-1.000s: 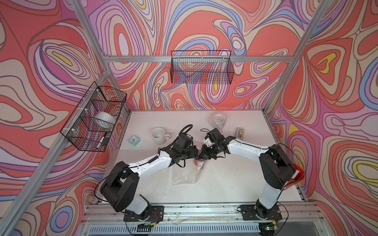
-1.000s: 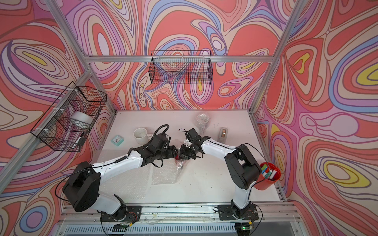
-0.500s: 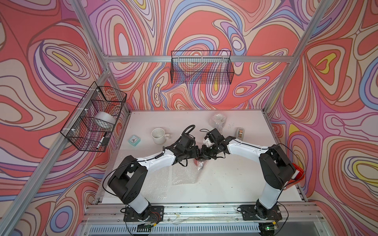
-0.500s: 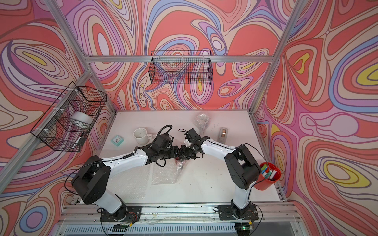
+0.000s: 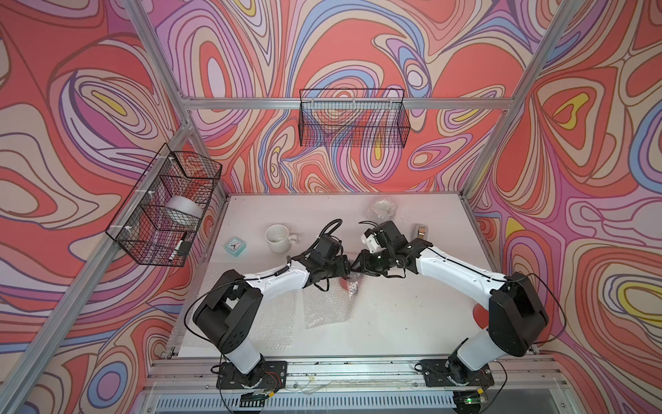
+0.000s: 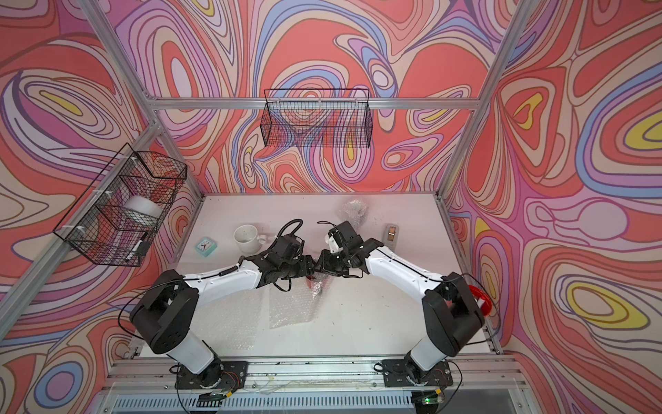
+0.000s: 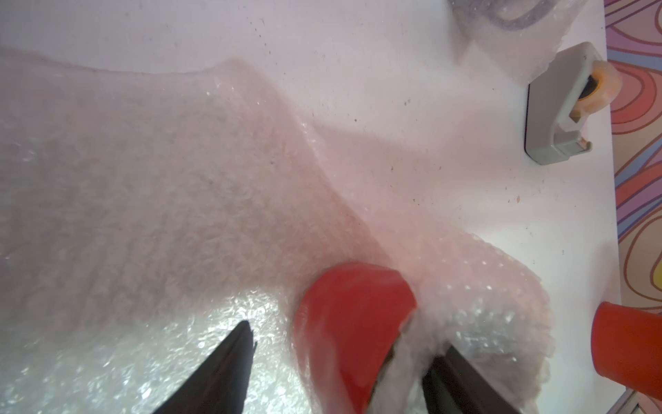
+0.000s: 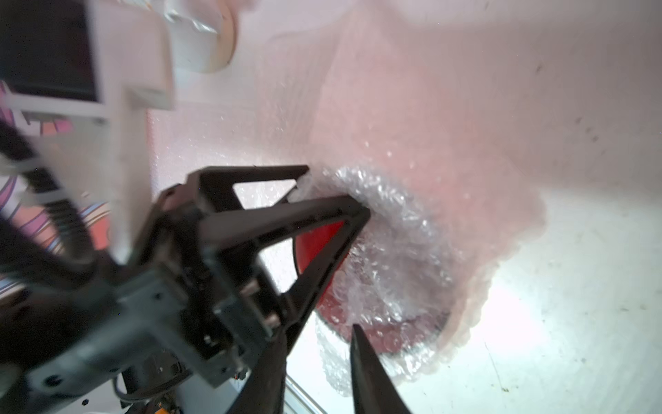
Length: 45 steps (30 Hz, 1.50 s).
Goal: Wrap mugs in bubble wrap
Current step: Wrap the mug in bubble wrap.
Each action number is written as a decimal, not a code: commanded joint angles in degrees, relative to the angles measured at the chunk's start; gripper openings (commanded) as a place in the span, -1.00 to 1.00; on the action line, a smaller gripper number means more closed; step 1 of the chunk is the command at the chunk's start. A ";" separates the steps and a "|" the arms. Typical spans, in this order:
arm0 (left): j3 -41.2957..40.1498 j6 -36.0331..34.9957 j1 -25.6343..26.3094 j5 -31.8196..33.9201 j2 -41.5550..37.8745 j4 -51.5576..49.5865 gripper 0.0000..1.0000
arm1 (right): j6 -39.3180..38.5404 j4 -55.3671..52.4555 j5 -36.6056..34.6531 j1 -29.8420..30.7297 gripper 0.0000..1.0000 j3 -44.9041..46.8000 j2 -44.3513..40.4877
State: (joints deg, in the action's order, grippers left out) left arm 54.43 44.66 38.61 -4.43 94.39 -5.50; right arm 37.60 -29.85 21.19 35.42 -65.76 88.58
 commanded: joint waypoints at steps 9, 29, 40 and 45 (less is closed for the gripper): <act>0.23 -0.10 0.24 -0.23 0.44 -1.21 0.47 | -8.68 -9.87 -16.59 0.44 0.20 -7.79 7.68; -5.12 -1.97 -1.01 9.12 -12.35 -7.89 0.61 | -7.92 -18.44 -28.49 2.29 -0.21 -10.27 18.05; 0.39 -7.85 -9.35 5.34 -5.15 -12.80 0.47 | -8.88 -21.95 -29.27 2.03 -0.30 -7.12 13.29; 11.09 -13.63 -11.41 3.13 4.15 -17.77 0.32 | -9.04 -21.50 -28.27 1.76 -0.31 -6.84 13.29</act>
State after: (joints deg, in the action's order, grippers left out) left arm 60.49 35.81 28.16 -0.01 95.79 -19.03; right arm 29.32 -49.39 -6.70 37.52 -73.87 102.80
